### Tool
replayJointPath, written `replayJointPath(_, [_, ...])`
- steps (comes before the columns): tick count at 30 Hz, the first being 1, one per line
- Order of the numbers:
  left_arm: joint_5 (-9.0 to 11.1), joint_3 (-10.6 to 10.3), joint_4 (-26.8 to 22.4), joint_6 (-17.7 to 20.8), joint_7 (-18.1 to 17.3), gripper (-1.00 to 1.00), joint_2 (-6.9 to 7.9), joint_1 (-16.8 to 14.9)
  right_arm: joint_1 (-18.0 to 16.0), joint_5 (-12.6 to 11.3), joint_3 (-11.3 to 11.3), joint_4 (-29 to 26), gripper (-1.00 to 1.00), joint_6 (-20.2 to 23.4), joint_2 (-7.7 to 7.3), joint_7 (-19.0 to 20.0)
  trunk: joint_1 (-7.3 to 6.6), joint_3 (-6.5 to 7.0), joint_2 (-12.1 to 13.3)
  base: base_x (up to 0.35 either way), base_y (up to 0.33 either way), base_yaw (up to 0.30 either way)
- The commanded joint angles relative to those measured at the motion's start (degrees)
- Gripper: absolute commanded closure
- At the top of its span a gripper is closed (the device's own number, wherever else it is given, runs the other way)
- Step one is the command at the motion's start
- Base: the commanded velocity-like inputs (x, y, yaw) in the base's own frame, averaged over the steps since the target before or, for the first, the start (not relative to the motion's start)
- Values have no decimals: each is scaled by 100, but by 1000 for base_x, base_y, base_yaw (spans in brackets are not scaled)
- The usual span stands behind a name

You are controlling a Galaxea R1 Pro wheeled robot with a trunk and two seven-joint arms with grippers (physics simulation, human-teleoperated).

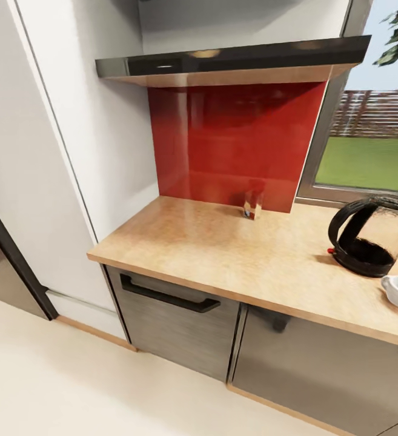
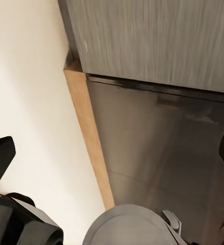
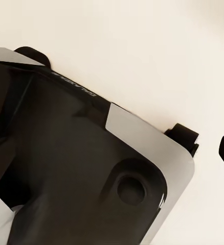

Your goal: Set up a coffee station on the kitchen countertop: keep the coffee maker on the countertop, move the bottle of coffee from the kitchen shelf to the counter next to the coffee maker, place a paper coffee filter on top of the coffee maker, put the saucer next to the coffee maker with the coffee cup on the saucer, and place the electric kettle next to the coffee maker.

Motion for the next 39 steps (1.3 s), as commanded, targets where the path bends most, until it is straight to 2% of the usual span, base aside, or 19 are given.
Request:
replayJointPath(1, [-22,34,1,60,-19,-100,-1,-2,-10,20,10,19,-100,-52,-1,5,2,-5,-3,155,174,-147])
replayJointPath(30, [-22,42,4,60,-14,-100,-1,-2,-10,26,10,18,-100,-46,-3,5,2,-5,-3,12,14,-270])
replayJointPath(39, [-22,28,1,60,-11,-100,-1,-2,-10,22,10,19,-100,-52,0,5,2,-5,-3,114,231,-56])
